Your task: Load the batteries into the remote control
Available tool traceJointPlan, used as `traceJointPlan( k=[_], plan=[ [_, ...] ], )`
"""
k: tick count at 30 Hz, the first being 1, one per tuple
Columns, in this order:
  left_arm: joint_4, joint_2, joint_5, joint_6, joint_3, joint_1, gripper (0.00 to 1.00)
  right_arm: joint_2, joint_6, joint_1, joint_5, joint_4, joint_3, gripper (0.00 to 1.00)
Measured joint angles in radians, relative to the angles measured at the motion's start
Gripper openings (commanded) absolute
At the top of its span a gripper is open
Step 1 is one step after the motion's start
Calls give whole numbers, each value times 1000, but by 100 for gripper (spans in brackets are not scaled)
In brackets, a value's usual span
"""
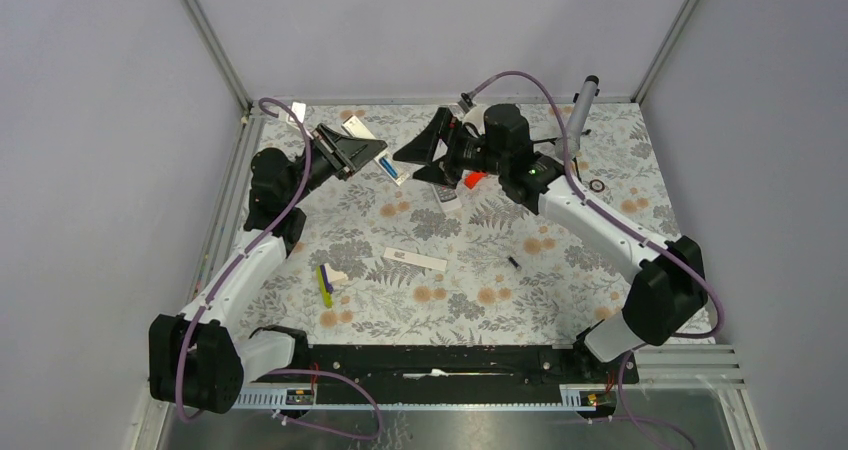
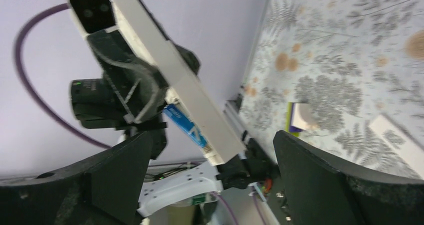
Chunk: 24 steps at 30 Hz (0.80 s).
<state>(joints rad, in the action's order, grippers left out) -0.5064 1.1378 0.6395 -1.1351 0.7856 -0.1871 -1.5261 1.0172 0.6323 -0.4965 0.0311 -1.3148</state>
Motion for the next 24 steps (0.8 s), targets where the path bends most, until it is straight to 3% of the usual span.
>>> traceJointPlan(
  k=[8,17,24],
  plan=[
    [-20,0,-38,-5,-1,-2,0,-26,150,0,-76,151,3,100],
    [-19,0,-42,5,-1,-9,2,-110,177,14,-100,144,-30,99],
    [-16,0,-42,20,-1,-16,2,-134,185,18,-110,137,-67,92]
  ],
)
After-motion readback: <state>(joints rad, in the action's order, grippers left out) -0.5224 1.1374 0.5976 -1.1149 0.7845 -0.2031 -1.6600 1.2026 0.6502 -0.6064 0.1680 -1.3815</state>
